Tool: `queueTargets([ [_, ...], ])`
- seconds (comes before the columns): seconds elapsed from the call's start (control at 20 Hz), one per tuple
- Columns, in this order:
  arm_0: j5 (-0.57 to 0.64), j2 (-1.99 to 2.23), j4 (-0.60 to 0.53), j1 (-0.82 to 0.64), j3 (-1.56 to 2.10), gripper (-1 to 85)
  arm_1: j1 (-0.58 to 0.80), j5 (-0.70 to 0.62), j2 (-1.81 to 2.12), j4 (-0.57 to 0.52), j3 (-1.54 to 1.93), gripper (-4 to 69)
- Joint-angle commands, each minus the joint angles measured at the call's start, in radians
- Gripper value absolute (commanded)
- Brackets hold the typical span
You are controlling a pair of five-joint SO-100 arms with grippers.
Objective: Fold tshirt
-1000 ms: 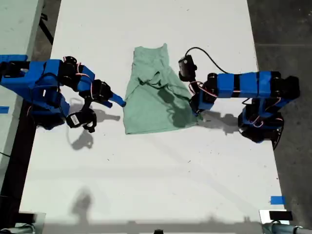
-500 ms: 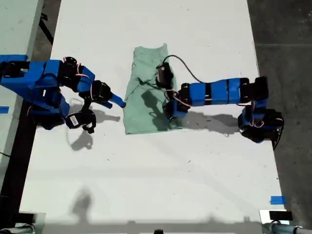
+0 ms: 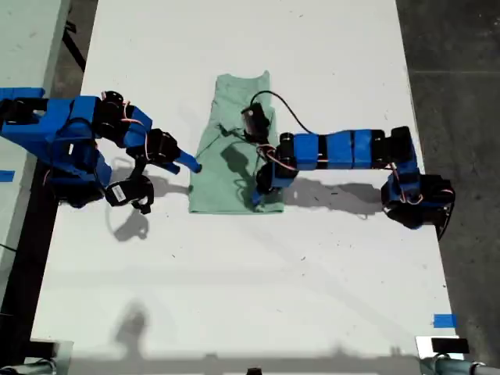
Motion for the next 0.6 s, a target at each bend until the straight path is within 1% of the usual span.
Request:
queueTargets([
  [0.0, -0.008, 0.003, 0.0, 0.005, -0.015, 21.8, -0.021, -0.017, 0.202, 0.078, -0.077, 26.7],
  [0.1, -0.006, -0.008, 0.0, 0.003, -0.02, 21.8, -0.021, -0.021, 0.264, 0.118, -0.075, 25.8],
  [0.2, -0.005, -0.009, 0.0, 0.002, -0.021, 21.8, -0.021, -0.021, 0.301, 0.133, -0.06, 25.2],
  [0.55, -0.009, -0.014, 0.034, -0.009, -0.023, 21.7, -0.015, -0.026, 0.319, 0.146, -0.035, 22.7],
])
